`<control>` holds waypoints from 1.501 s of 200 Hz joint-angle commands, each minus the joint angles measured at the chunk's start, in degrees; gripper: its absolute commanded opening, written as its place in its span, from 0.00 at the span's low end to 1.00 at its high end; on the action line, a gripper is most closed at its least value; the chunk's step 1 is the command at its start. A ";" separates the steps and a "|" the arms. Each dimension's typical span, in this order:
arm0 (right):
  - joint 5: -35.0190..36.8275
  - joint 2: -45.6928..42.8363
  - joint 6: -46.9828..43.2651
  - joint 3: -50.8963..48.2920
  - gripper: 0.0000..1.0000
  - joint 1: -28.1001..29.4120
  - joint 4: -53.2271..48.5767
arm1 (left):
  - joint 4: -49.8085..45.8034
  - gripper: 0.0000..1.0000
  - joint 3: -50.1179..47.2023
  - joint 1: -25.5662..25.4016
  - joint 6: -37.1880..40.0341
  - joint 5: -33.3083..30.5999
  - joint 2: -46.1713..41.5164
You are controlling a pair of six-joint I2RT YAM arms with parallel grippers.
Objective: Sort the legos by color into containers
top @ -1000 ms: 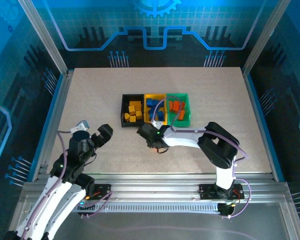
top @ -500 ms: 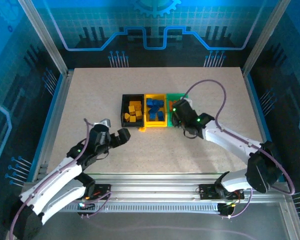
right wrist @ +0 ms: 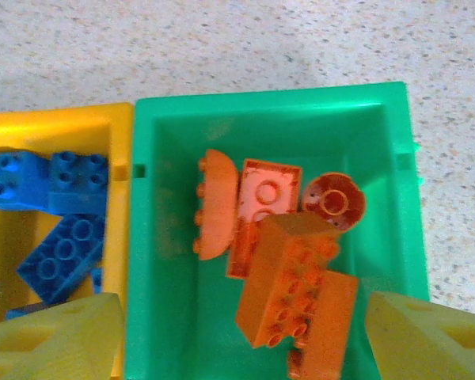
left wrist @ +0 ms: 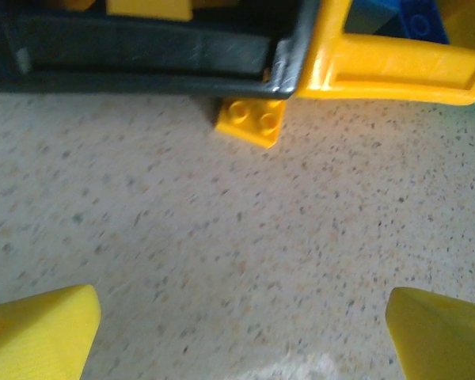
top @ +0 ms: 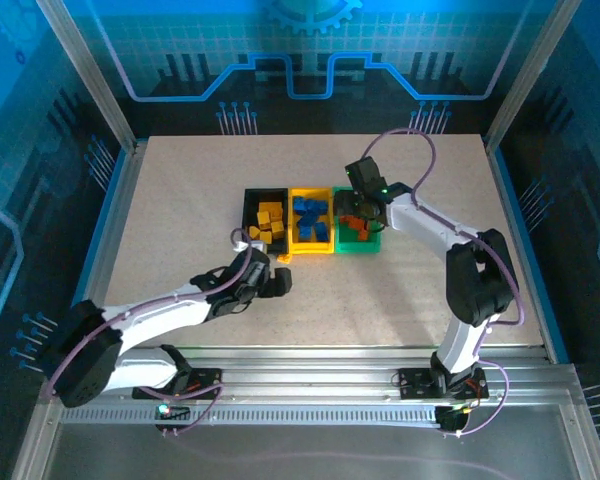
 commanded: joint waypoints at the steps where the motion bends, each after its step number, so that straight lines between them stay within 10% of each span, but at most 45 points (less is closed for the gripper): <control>1: -2.94 -4.85 0.02 -2.81 0.81 -0.27 3.08 | 9.28 0.92 2.64 -1.87 5.64 -5.78 5.53; 87: -7.26 -16.70 3.05 -13.21 0.80 -1.83 8.68 | 14.40 0.70 10.82 -4.08 9.23 -21.85 26.44; 166: -7.13 -21.79 2.96 -14.91 0.80 -1.91 8.34 | 20.68 0.51 11.72 -4.08 11.14 -22.40 34.06; 225: -6.56 -22.10 4.01 -15.95 0.79 -2.23 8.45 | 16.27 0.38 7.11 -6.16 6.21 -20.67 26.58; 300: -5.88 -22.56 5.07 -17.60 0.78 -2.37 8.42 | -5.42 0.38 9.69 -6.41 -5.86 -3.32 9.64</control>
